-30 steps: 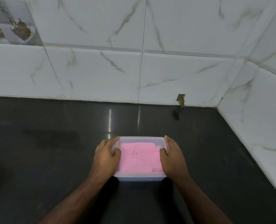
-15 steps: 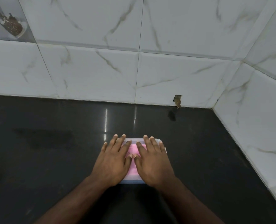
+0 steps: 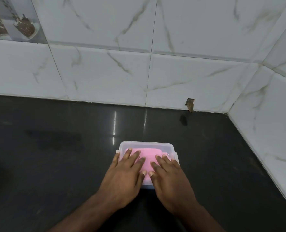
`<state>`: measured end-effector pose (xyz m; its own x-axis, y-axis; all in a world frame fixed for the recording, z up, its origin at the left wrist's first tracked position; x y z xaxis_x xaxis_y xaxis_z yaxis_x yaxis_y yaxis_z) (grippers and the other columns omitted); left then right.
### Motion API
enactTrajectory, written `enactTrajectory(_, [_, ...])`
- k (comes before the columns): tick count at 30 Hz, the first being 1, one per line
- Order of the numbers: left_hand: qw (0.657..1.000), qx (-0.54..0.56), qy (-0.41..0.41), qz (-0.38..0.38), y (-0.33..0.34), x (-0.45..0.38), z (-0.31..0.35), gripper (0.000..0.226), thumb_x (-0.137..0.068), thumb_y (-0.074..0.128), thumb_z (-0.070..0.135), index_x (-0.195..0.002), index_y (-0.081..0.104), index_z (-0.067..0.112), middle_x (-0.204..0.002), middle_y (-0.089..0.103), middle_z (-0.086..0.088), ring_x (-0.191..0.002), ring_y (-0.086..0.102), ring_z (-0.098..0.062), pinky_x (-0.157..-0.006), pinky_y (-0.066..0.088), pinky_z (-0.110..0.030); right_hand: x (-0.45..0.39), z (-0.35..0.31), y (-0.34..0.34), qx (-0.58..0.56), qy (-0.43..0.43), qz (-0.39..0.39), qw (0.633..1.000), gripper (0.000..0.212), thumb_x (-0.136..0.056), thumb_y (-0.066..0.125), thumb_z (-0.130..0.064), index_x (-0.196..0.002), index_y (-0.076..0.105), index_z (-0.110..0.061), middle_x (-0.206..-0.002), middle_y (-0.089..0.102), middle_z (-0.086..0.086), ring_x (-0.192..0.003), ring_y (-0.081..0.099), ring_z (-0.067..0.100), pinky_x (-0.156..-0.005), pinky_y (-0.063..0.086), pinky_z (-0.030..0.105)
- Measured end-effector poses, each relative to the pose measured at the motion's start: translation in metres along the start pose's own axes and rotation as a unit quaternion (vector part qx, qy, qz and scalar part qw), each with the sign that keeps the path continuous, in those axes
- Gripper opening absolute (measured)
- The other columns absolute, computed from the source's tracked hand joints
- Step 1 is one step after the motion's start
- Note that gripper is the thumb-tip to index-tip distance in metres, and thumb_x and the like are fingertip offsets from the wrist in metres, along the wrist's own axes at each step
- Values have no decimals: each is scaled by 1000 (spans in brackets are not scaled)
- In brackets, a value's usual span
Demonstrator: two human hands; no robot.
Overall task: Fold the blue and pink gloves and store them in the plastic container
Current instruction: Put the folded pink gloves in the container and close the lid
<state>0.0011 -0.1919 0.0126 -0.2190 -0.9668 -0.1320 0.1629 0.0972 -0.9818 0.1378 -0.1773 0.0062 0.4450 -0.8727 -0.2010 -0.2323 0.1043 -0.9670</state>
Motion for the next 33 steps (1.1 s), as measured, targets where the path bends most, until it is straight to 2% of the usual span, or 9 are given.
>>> enactTrajectory(3, [1000,-15,0,4,7,13,5,54,-99,33,46,-137,61,19,-147,55,-3,-141,45,-24,-115,23,-47,11,-1,1,8,-15,-10,1000,61,-103,16,-45,-129,64,-18,-140,58,7,-134,49,26,-109,26,40])
enactTrajectory(10, [999,-29,23,22,11,7,4,55,-98,34,44,-140,57,17,-150,51,-5,-144,41,-27,-112,19,-51,5,0,4,17,-35,8,999,66,-105,10,-44,-128,65,-16,-139,58,9,-132,52,28,-106,28,42])
enactTrajectory(16, [999,-34,19,30,14,-33,-12,54,-96,36,42,-136,61,16,-146,55,-6,-139,47,-28,-112,36,-57,-36,16,9,31,-29,12,999,48,-92,39,-37,-123,68,-16,-132,63,9,-126,57,28,-106,32,43])
enactTrajectory(19, [999,-37,8,27,17,-66,-25,54,-96,34,42,-133,64,16,-143,58,-6,-135,52,-30,-106,40,-58,-71,28,14,31,-17,-17,999,49,-92,39,-43,-119,70,-19,-130,66,7,-123,60,26,-102,48,44])
enactTrajectory(22, [999,-38,-1,15,23,-103,-39,55,-97,33,44,-133,64,17,-142,59,-5,-135,52,-30,-106,40,-58,-109,42,19,30,1,-44,999,52,-93,35,-47,-121,69,-20,-132,64,5,-125,59,25,-102,45,44])
enactTrajectory(25, [999,-37,-15,4,25,-137,-52,59,-98,26,46,-138,59,18,-147,54,-4,-140,46,-29,-111,33,-59,-142,50,21,-3,-1,-79,997,63,-96,20,-50,-142,51,-20,-154,39,5,-145,33,24,-118,18,41])
enactTrajectory(27, [999,-34,-21,-16,26,-158,-58,68,-97,13,49,-149,45,21,-159,39,-2,-149,31,-26,-118,18,-57,-163,57,22,-4,5,-91,996,59,-100,21,-48,-150,36,-22,-162,23,2,-151,16,20,-121,5,37])
enactTrajectory(29, [998,-34,-29,-39,28,-175,-61,78,-91,-2,53,-157,28,24,-166,21,2,-154,13,-23,-121,4,-55,-181,65,24,4,7,-94,996,52,-104,28,-43,-152,31,-22,-163,18,1,-151,12,19,-121,4,37])
enactTrajectory(33, [998,-27,-35,-49,28,-202,-70,88,-82,-12,55,-159,16,25,-168,10,4,-155,2,-21,-122,-1,-54,-209,75,27,3,24,-110,994,50,-104,31,-40,-152,32,-23,-163,19,1,-151,13,18,-121,7,37])
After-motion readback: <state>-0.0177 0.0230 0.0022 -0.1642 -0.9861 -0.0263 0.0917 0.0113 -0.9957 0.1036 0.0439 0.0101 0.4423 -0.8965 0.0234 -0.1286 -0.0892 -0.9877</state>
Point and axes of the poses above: each hand's wrist, its own x-axis away from the middle knuckle, its own y-axis out of the palm, z = x × y, the point moved 8 cm from there along -x, towards the middle knuckle
